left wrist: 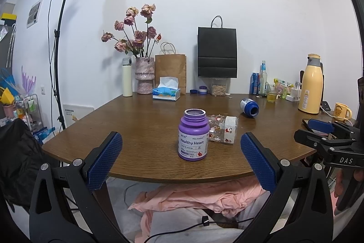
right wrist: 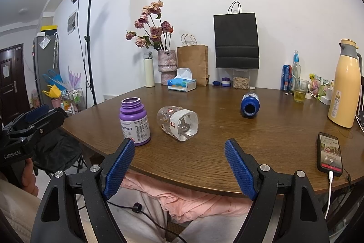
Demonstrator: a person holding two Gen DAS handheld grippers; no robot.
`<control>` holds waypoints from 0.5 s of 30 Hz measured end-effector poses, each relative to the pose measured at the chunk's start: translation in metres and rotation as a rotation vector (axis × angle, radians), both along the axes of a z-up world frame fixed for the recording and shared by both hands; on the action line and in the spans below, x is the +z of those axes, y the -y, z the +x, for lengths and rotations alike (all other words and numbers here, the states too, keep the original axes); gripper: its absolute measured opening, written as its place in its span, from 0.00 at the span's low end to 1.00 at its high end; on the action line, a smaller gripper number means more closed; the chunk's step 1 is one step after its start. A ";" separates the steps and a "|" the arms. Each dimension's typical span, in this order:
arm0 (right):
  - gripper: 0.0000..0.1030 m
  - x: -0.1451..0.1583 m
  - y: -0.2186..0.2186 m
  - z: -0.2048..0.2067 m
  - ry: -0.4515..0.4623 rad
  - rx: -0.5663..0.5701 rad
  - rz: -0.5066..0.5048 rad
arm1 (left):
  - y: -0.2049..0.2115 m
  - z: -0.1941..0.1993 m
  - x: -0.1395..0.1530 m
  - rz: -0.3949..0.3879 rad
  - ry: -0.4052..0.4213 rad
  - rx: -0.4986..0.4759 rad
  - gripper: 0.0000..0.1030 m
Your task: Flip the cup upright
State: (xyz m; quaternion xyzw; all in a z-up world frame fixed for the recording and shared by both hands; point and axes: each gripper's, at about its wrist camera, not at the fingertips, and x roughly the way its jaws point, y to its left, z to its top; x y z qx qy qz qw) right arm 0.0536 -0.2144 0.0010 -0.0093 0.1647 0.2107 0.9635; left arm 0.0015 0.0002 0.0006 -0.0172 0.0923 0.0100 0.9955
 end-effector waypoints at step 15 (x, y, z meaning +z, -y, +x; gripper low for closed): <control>0.83 -0.001 0.000 0.000 -0.001 0.000 -0.001 | 0.000 -0.001 -0.001 -0.002 -0.005 -0.004 1.00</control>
